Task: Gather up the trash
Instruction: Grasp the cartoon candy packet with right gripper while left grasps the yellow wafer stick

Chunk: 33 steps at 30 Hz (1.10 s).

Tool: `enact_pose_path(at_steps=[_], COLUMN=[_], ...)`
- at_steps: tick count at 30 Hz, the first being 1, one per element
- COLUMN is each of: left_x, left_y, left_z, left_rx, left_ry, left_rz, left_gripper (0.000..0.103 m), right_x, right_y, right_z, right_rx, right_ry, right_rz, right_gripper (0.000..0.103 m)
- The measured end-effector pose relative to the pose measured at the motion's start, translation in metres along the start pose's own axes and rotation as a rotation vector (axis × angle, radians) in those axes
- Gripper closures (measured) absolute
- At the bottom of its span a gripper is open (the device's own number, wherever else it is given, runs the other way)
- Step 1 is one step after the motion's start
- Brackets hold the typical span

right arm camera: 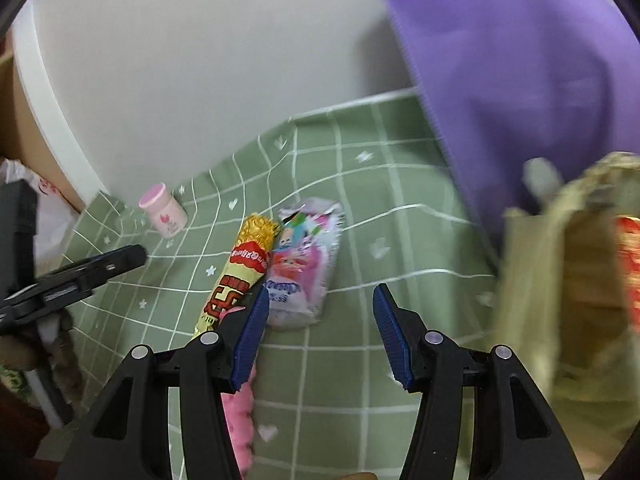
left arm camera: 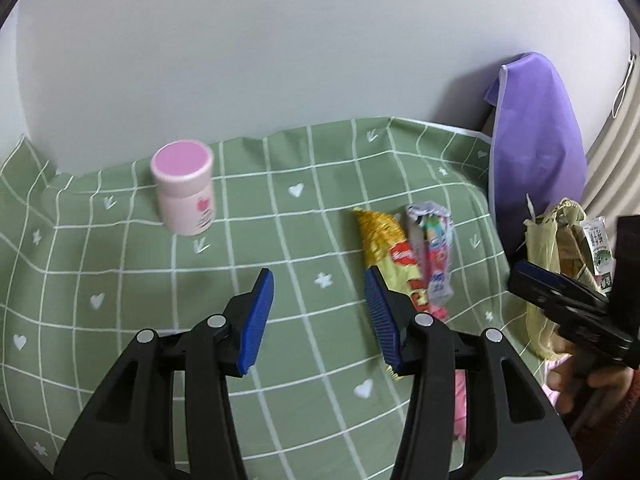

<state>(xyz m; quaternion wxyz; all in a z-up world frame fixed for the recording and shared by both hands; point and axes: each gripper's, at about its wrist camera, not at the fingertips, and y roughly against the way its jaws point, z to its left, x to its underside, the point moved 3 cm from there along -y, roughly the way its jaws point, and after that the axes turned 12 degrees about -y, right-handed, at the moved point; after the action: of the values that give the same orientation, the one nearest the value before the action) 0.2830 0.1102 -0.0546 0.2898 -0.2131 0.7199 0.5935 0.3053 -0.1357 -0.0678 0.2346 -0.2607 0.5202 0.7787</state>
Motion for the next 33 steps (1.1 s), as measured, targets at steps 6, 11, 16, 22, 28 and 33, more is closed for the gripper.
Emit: enact_pose_path(at_steps=[6, 11, 16, 22, 28, 33], left_x=[0.009, 0.013, 0.015, 0.013, 0.006, -0.002], left_y=[0.002, 0.003, -0.003, -0.014, -0.026, -0.049], left_z=[0.019, 0.032, 0.034, 0.020, -0.008, -0.037], left_rx=[-0.023, -0.035, -0.010, 0.052, 0.150, 0.188], left_ry=[0.017, 0.036, 0.043, 0.031, 0.000, -0.040], left_rz=[0.017, 0.034, 0.049, 0.053, 0.053, 0.093], left_gripper=[0.058, 0.058, 0.057, 0.057, 0.051, 0.051], right_x=[-0.007, -0.006, -0.004, -0.003, 0.005, 0.019], right_y=[-0.054, -0.076, -0.074, -0.043, -0.005, 0.011], right_z=[0.009, 0.012, 0.016, 0.007, -0.005, -0.013], right_rx=[0.034, 0.049, 0.052, 0.063, 0.093, 0.104], right_ry=[-0.019, -0.019, 0.009, 0.005, -0.005, -0.016], right_rz=[0.051, 0.098, 0.110, 0.067, 0.018, 0.021], right_gripper=[0.052, 0.061, 0.084, 0.089, 0.089, 0.089])
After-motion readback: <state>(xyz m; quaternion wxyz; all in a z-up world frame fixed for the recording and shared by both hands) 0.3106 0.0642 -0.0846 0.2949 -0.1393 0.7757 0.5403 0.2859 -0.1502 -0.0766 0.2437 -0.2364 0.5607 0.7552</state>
